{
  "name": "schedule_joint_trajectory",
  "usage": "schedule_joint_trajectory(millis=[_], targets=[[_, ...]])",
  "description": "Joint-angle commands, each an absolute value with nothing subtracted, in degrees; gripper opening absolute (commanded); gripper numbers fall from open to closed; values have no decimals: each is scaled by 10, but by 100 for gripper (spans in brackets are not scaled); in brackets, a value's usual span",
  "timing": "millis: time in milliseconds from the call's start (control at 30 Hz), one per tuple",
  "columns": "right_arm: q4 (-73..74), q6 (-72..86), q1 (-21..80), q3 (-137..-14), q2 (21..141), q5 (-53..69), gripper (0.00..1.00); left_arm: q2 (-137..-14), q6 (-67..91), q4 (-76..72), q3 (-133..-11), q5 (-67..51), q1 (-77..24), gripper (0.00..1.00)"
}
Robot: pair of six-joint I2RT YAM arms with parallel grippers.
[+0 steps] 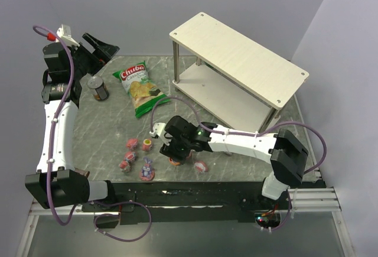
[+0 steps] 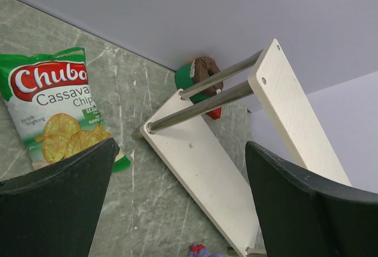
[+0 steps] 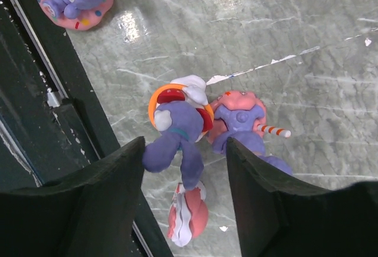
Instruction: Place and organize the plastic toys onto the shelf
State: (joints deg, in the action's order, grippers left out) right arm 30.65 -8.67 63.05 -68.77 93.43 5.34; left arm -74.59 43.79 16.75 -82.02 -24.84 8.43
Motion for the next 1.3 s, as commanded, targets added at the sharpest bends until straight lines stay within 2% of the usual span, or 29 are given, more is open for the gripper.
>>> schedule_joint_trajectory(millis=[0,67,133,300,400,667,967,1267], targets=[[280,-84,635,-680,946,47,60,-737,439,143,-821,-262,88,96],[281,-79,635,-683,954,47,52,-739,438,143,-822,-263,87,96],[281,-74,634,-685,959,47,38,-738,438,143,-821,-262,87,96],[275,-65,635,-688,958,35,22,-738,435,144,-819,-261,87,96],[282,-62,635,-703,953,15,0,-740,437,142,-817,-262,87,96],[337,-70,635,-763,937,-40,0,-741,439,139,-811,-268,87,96],[470,-63,621,-871,903,-138,0,-744,422,140,-803,-291,86,96],[607,-26,541,-869,848,-213,0,-742,414,126,-780,-311,69,96]])
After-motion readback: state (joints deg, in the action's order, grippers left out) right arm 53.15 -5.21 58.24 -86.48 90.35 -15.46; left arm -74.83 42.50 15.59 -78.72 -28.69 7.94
